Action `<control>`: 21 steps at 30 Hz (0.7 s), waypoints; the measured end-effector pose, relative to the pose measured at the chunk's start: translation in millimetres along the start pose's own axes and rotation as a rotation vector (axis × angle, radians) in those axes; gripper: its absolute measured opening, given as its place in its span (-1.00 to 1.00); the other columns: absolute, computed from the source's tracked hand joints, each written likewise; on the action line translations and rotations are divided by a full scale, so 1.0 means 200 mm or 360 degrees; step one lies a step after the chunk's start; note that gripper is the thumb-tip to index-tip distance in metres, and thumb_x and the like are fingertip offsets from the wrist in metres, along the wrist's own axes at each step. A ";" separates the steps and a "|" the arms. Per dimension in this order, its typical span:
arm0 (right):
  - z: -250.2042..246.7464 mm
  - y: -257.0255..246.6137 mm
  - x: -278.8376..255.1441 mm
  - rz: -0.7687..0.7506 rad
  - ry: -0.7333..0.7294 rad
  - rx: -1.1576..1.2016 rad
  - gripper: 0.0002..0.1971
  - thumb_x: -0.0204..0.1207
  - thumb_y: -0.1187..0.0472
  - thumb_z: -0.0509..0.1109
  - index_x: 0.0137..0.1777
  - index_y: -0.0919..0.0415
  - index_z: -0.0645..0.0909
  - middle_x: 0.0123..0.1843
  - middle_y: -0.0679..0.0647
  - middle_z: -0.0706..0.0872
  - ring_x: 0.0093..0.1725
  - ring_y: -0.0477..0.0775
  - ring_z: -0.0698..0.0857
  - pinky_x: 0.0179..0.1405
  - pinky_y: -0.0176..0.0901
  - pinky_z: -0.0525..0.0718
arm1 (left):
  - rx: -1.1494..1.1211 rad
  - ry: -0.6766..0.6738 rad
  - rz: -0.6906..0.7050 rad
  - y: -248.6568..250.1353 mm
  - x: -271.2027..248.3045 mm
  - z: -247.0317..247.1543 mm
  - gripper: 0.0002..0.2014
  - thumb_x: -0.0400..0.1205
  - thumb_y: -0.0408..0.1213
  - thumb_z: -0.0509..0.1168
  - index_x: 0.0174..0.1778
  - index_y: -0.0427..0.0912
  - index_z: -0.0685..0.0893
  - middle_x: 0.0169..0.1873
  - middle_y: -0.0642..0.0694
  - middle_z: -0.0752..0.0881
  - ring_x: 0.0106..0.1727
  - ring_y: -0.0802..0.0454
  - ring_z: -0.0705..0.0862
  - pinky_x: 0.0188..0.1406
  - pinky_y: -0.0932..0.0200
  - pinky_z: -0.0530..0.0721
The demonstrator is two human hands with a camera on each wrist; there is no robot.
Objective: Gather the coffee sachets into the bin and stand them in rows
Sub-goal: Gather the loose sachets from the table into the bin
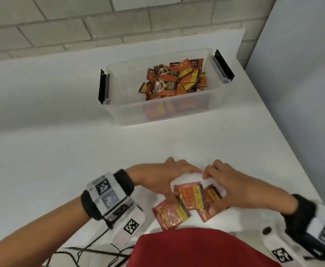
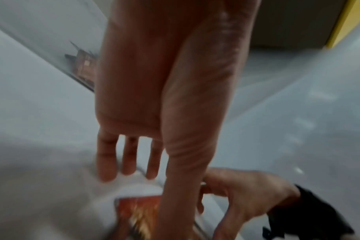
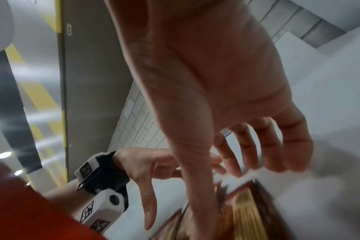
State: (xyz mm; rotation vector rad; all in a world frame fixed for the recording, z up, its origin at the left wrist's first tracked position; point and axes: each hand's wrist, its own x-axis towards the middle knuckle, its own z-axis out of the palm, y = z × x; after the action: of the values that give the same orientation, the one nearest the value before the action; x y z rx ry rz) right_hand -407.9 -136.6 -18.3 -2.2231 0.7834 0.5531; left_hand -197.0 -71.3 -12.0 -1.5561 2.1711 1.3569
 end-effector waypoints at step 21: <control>-0.18 -0.04 -0.03 -0.0222 0.0386 0.1305 -0.80 0.50 0.28 0.47 0.04 0.31 0.54 0.08 0.22 0.74 0.05 0.06 0.73 -0.02 -0.23 0.69 | -0.1132 0.0782 0.0157 -0.01 -0.08 -0.13 -0.75 0.51 -0.35 0.50 -0.08 -0.16 0.53 -0.06 -0.16 0.74 -0.03 0.03 0.72 -0.10 0.28 0.67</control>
State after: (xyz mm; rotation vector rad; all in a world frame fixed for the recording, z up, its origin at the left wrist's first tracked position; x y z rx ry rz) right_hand -402.0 -156.9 13.0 -1.5636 0.7825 -0.1165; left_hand -179.3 -80.2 11.2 -2.2446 2.1421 2.1299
